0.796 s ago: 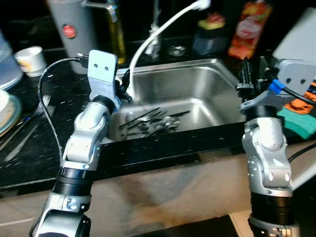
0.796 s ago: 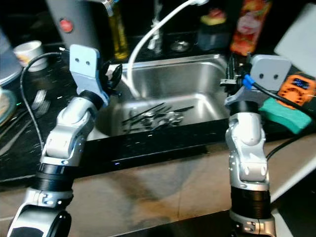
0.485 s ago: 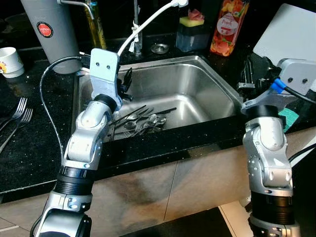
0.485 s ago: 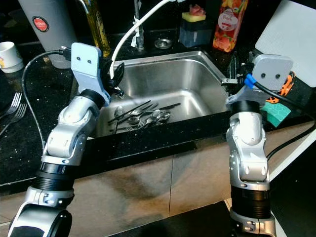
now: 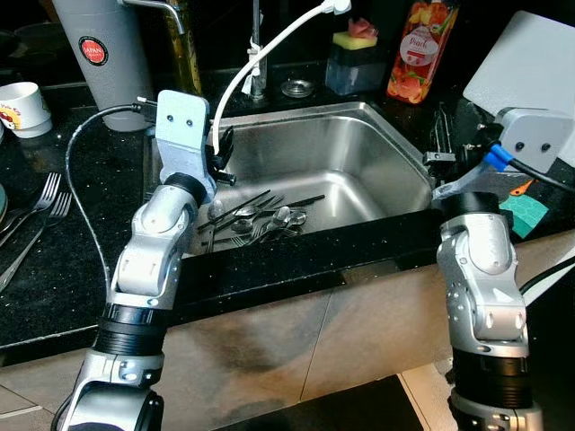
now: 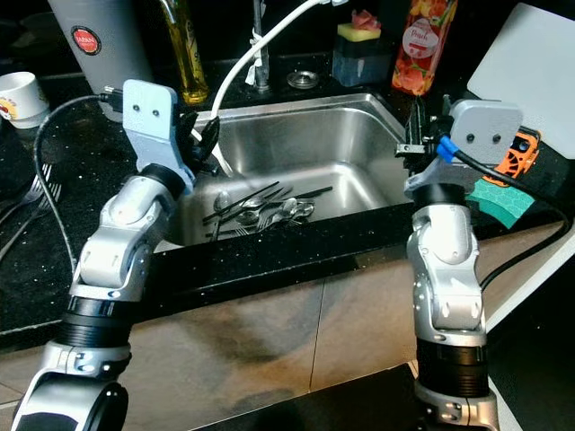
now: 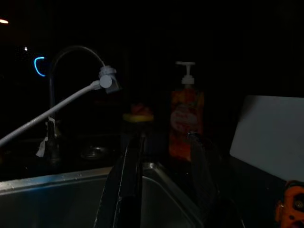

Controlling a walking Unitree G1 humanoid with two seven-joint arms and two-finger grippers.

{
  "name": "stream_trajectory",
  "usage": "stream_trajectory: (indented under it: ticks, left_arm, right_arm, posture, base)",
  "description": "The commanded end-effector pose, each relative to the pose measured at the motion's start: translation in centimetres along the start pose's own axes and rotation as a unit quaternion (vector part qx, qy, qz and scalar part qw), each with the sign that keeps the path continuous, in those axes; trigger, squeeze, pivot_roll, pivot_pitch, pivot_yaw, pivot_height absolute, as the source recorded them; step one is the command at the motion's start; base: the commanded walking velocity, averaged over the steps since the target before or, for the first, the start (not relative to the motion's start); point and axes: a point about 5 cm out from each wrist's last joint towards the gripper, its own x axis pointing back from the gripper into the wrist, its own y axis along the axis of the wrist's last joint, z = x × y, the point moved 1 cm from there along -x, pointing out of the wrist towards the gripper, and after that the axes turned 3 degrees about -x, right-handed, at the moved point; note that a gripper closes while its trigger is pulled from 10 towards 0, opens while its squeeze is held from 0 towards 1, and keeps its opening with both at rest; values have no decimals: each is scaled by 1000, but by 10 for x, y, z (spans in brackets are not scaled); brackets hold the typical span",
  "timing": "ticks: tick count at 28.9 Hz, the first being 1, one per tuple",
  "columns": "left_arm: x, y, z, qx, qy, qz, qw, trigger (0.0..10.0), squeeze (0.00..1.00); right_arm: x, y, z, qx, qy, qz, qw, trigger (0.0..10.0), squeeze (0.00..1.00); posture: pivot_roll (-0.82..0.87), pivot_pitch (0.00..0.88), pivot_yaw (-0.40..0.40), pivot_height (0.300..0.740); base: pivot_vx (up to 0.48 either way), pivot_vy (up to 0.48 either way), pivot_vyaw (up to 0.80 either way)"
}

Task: Kitchen organization

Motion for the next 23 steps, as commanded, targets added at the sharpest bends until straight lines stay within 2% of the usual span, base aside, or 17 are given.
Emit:
stream_trajectory:
  ticks: [1, 5, 18, 20, 21, 23]
  left_arm:
    - [3, -3, 5, 1, 5, 7, 1000, 10000, 0]
    - [2, -2, 2, 3, 1, 6, 1000, 10000, 0]
    - [0, -4, -1, -3, -4, 16, 1000, 10000, 0]
    - [0, -6, 2, -8, -5, 26, 1000, 10000, 0]
    - [-1, -5, 11, 0, -4, 37, 999, 10000, 0]
    - [-1, -5, 11, 0, -4, 37, 999, 10000, 0]
  right_arm:
    - [0, -5, 3, 1, 2, 13, 1000, 10000, 0]
    - [-1, -3, 1, -14, -5, 11, 1000, 10000, 0]
    - [0, -3, -4, -15, -15, 13, 1000, 10000, 0]
    - [0, -3, -4, -17, -15, 12, 1000, 10000, 0]
    - [0, -1, -5, -22, -15, 11, 1000, 10000, 0]
    - [0, -1, -5, -22, -15, 11, 1000, 10000, 0]
  posture:
    - [12, 41, 16, 740]
    - [10, 40, 18, 740]
    - [6, 41, 21, 740]
    - [8, 42, 21, 740]
    - [9, 43, 23, 740]
    - [9, 43, 23, 740]
  base:
    - [0, 0, 644]
    - [0, 0, 0]
    - [0, 0, 0]
    - [0, 0, 0]
    - [0, 0, 0]
    - [0, 0, 0]
